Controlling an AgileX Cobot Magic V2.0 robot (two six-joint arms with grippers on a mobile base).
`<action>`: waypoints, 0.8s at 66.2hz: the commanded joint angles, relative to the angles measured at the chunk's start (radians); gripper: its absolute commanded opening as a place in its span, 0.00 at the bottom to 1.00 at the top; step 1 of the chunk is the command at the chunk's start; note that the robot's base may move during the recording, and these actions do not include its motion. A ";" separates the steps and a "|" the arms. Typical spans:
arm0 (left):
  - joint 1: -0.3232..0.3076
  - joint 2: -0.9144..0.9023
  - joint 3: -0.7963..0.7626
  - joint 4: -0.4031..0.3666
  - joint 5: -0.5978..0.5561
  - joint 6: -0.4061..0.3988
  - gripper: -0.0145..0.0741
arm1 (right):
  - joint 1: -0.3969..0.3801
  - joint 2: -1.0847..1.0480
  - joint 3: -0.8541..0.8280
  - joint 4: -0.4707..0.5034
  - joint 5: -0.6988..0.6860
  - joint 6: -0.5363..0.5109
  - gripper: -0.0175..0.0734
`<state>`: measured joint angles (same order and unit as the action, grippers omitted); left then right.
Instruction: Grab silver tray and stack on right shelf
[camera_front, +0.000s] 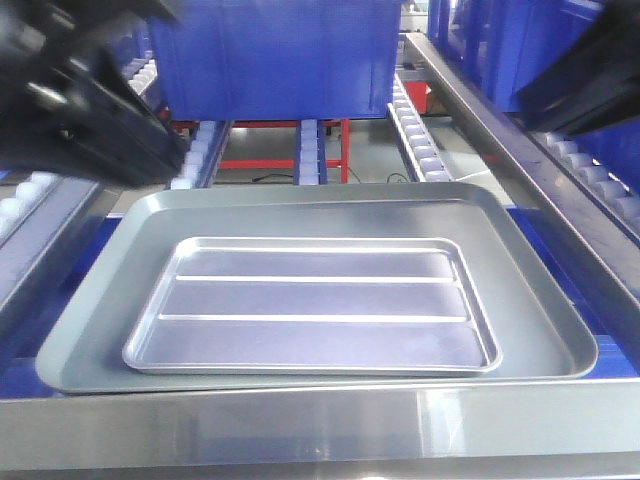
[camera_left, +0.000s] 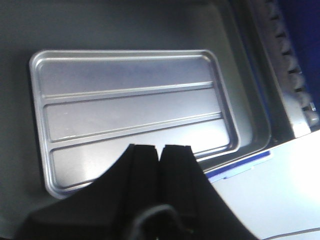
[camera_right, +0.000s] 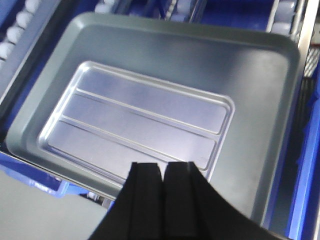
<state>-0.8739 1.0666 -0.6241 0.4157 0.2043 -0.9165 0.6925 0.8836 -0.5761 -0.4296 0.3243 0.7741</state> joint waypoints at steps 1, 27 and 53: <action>-0.008 -0.115 0.030 0.035 -0.129 -0.011 0.06 | 0.001 -0.100 0.012 -0.035 -0.071 -0.011 0.25; -0.054 -0.477 0.119 0.168 -0.179 -0.011 0.06 | 0.001 -0.391 0.076 -0.181 -0.103 -0.012 0.25; -0.059 -0.567 0.119 0.297 -0.137 -0.011 0.06 | 0.001 -0.451 0.076 -0.239 -0.132 -0.012 0.25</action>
<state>-0.9254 0.4971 -0.4776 0.6986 0.1303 -0.9180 0.6925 0.4306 -0.4694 -0.6371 0.2752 0.7720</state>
